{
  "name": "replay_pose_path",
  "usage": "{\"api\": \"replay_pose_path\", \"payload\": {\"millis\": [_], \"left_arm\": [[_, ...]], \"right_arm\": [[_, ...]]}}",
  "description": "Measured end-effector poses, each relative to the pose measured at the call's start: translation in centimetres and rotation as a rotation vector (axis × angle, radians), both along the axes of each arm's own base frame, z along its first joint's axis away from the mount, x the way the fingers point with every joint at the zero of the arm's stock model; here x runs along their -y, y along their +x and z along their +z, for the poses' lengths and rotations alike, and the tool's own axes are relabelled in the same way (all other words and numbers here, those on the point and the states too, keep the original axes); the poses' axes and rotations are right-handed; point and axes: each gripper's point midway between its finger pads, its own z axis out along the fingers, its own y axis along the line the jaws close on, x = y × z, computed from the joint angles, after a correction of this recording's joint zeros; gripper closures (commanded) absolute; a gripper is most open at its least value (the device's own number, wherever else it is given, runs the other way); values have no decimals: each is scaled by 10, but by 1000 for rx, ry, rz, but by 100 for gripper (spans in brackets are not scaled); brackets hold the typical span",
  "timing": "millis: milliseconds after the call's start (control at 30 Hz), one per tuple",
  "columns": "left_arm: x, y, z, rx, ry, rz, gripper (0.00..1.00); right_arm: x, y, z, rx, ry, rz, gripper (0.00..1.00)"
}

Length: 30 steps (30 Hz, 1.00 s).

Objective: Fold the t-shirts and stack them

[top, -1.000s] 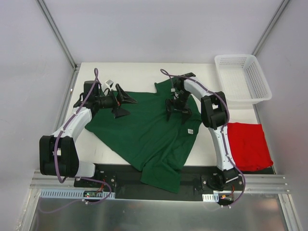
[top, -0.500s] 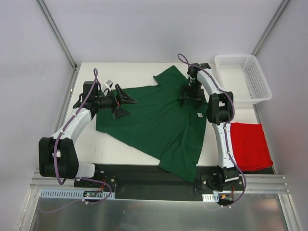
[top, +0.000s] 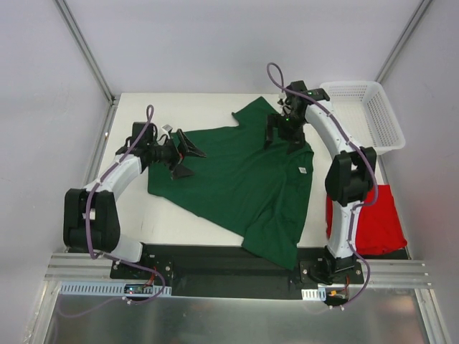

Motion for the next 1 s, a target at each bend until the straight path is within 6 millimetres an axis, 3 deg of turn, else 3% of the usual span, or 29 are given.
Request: {"api": "replay_pose_path", "payload": {"millis": [67, 133, 200, 300, 433, 667, 733, 833, 1000], "left_arm": [[-4, 7, -14, -55, 55, 13, 1], [-10, 15, -25, -105, 125, 20, 0], [-20, 24, -36, -140, 224, 26, 1], [-36, 17, -46, -185, 348, 31, 1], [-54, -16, -62, -266, 460, 27, 1], [-65, -113, -108, -435, 502, -6, 1], [-65, -131, -118, -434, 491, -4, 1], [-63, -143, -129, -414, 470, 7, 1], [-50, -134, -135, -358, 375, 26, 1]], "right_arm": [[-38, -28, 19, 13, 96, 90, 4], [-71, -57, 26, -4, 170, 183, 4], [-103, -94, 19, -68, 219, 283, 4], [-123, -131, 2, -168, 231, 361, 4], [-135, -143, -12, -216, 235, 398, 4], [-159, -150, -27, -229, 227, 465, 5], [-171, -154, -28, -220, 230, 501, 4], [-184, -163, -28, -211, 234, 542, 4], [-191, -171, -25, -212, 243, 570, 4]]}}
